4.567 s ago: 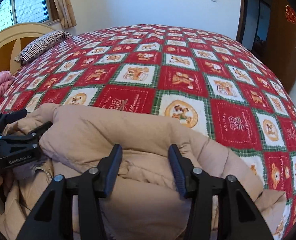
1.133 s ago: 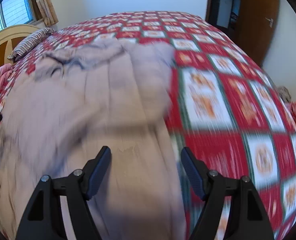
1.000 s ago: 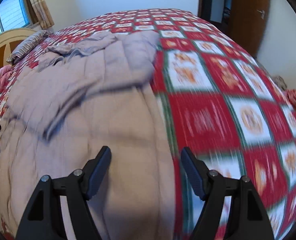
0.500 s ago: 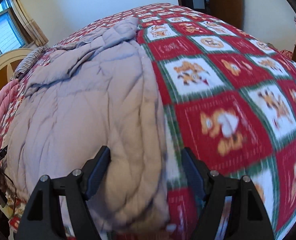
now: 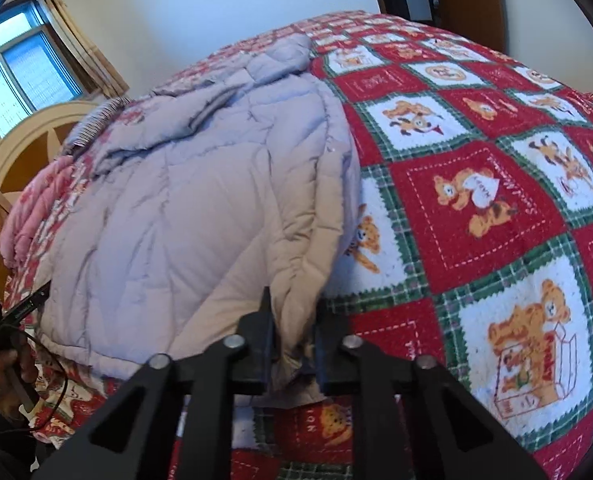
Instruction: Fold large clothes
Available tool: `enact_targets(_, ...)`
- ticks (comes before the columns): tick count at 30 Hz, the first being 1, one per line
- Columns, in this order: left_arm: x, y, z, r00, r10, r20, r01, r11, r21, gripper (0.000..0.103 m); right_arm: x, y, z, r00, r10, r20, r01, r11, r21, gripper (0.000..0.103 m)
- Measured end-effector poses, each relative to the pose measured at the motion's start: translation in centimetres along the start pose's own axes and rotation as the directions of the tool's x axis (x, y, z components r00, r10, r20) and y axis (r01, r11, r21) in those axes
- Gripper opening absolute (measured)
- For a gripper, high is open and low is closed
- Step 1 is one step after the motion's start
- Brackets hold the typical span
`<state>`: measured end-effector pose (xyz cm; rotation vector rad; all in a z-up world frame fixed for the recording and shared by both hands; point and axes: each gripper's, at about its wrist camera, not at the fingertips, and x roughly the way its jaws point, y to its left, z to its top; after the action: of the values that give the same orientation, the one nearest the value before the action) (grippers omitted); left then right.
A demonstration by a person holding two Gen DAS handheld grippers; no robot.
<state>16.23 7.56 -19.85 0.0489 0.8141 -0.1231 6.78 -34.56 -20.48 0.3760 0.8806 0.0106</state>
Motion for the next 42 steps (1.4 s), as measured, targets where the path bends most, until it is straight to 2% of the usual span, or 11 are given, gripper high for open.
enact_targets(4, -2.1, 0.8, 0.2, 0.999, -0.03, 0.035, 0.031, 0.999, -0.013, 0.009, -1.5, 0.3, -0.3, 0.998, 0.044, 0.038, -0.044, 0.999, 0.002, 0.013)
enact_targets(13, -8.8, 0.6, 0.1, 0.983, -0.136, 0.123, 0.138, 0.99, -0.005, 0.007, -6.1, 1.1, -0.8, 0.987, 0.128, 0.102, -0.128, 0.992, -0.007, 0.011)
enact_targets(20, -15.6, 1.3, 1.7, 0.942, -0.247, 0.226, 0.255, 0.967, -0.006, 0.007, -11.6, 2.5, -0.3, 0.961, 0.201, 0.191, -0.197, 0.98, -0.037, 0.011)
enact_targets(23, -19.2, 2.1, 3.1, 0.91, -0.304, 0.281, 0.322, 0.947, -0.017, 0.006, -14.4, 3.0, 0.3, 0.939, 0.244, 0.242, -0.243, 0.969, -0.035, 0.011)
enact_targets(26, -21.1, 2.1, 4.7, 0.891, -0.299, 0.341, 0.311, 0.95, 0.022, 0.006, -17.0, 3.5, 1.5, 0.913, 0.271, 0.306, -0.263, 0.962, -0.068, 0.011)
enact_targets(29, -19.3, 1.8, 7.2, 0.893, -0.22, 0.393, 0.215, 0.975, 0.059, 0.007, -18.4, 4.3, 4.1, 0.89, 0.267, 0.37, -0.242, 0.964, -0.111, 0.01)
enact_targets(32, -15.0, 2.2, 9.8, 0.889, -0.187, 0.418, 0.192, 0.981, 0.029, 0.012, -16.3, 4.3, 8.4, 0.876, 0.249, 0.414, -0.225, 0.969, -0.106, 0.01)
enact_targets(35, -10.4, 2.2, 13.1, 0.91, -0.15, 0.386, 0.166, 0.986, -0.009, 0.013, -12.8, 4.6, 12.3, 0.878, 0.208, 0.432, -0.191, 0.978, -0.083, 0.01)
enact_targets(39, -5.0, 2.7, 17.7, 0.938, -0.166, 0.304, 0.203, 0.975, -0.093, 0.016, -8.0, 4.6, 16.8, 0.892, 0.136, 0.432, -0.127, 0.991, -0.049, 0.01)
enact_targets(41, -3.8, 3.1, 19.0, 0.939, -0.179, 0.295, 0.222, 0.968, -0.117, 0.027, -6.1, 4.4, 18.8, 0.898, 0.112, 0.425, -0.113, 0.993, -0.024, 0.01)
enact_targets(42, -3.4, 3.5, 19.7, 0.936, -0.147, 0.32, 0.2, 0.969, -0.141, 0.06, -5.3, 4.2, 19.8, 0.901, 0.103, 0.421, -0.109, 0.994, -0.012, 0.01)
